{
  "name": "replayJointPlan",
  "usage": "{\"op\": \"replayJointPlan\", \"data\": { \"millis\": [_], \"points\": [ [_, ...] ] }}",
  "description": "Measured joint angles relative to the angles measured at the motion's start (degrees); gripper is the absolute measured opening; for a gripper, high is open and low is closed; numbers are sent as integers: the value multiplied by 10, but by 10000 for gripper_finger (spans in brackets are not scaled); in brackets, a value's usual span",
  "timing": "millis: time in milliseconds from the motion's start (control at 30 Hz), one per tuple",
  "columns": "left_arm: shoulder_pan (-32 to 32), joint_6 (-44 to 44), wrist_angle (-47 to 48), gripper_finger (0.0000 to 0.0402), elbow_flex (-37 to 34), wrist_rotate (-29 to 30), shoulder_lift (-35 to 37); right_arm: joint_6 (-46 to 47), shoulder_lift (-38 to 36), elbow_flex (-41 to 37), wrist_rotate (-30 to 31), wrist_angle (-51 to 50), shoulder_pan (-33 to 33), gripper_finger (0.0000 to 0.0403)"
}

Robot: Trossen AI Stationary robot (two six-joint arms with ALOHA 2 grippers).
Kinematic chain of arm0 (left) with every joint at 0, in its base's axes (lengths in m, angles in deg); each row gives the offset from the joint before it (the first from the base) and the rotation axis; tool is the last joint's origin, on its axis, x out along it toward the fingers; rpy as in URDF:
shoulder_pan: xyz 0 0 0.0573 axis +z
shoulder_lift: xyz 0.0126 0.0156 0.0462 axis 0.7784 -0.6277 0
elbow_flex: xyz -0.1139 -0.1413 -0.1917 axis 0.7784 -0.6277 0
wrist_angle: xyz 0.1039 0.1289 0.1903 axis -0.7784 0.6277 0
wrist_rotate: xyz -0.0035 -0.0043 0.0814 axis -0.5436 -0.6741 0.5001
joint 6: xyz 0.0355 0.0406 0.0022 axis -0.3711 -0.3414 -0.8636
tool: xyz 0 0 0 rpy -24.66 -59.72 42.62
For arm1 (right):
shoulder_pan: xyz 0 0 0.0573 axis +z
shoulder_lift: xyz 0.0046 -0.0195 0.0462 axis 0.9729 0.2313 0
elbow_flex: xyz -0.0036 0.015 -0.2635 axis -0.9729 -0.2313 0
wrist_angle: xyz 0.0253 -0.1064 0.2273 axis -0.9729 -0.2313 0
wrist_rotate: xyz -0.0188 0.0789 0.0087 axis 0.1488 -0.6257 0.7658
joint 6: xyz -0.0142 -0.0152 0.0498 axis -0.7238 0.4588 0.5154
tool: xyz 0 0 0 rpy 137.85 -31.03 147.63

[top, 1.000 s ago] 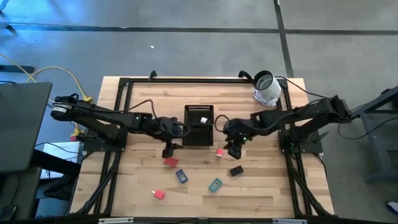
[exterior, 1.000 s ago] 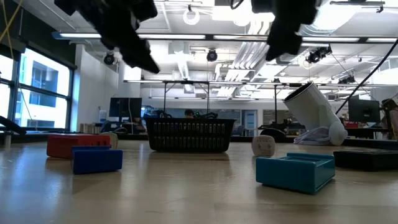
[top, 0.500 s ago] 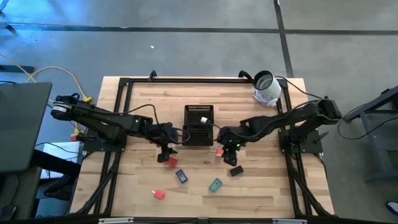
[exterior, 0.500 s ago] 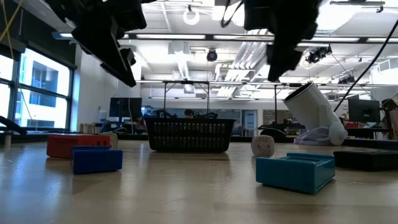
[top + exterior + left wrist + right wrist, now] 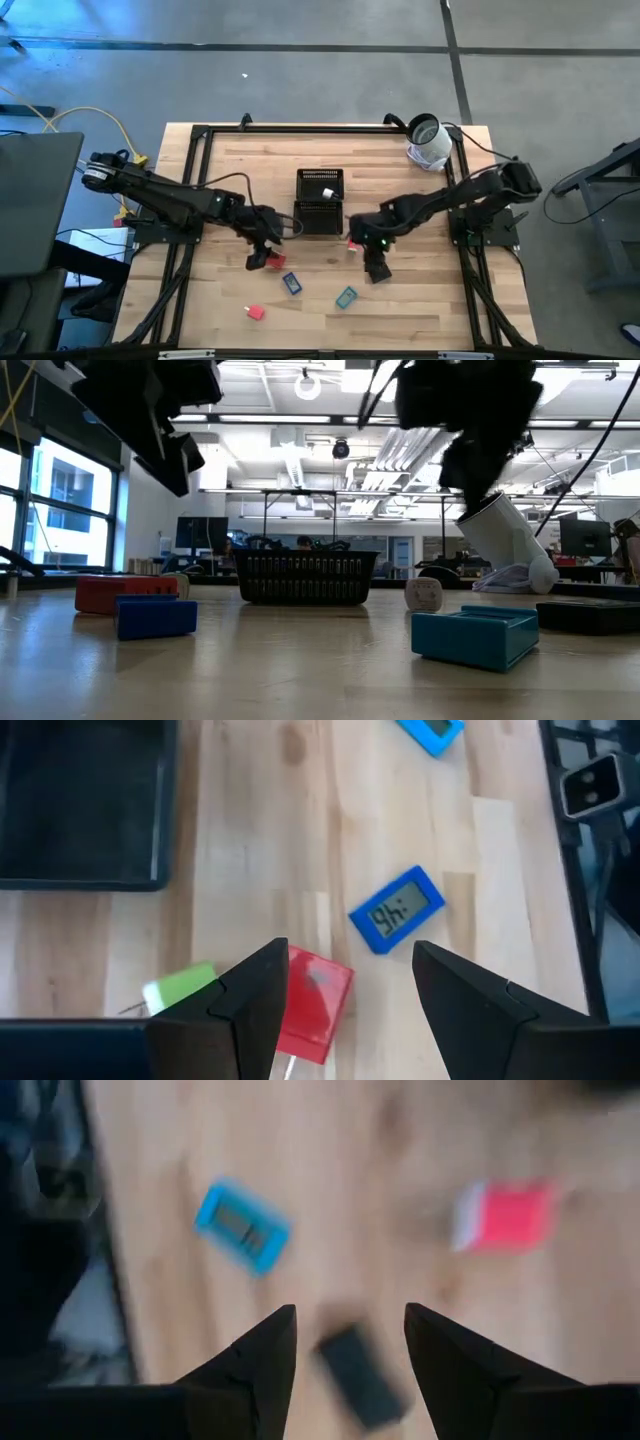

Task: Pick & Place Office items
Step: Put the black digital clock into the bottom black bin

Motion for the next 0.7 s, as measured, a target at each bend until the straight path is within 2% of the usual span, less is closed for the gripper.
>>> {"op": "replayJointPlan", "data": {
  "millis": [133,300,500,700],
  "points": [
    [-12,0,-2,210,0,0,0,25,0,-1,-7,-50,35,175],
    [-16,0,-6,210,0,14,0,16,4,-1,29,-54,83,175],
    [-15,0,-14,210,0,15,0,-17,8,-1,109,-58,122,175],
    [-15,17,-23,210,0,15,0,-37,31,-1,121,-63,134,175]
  ]
}}
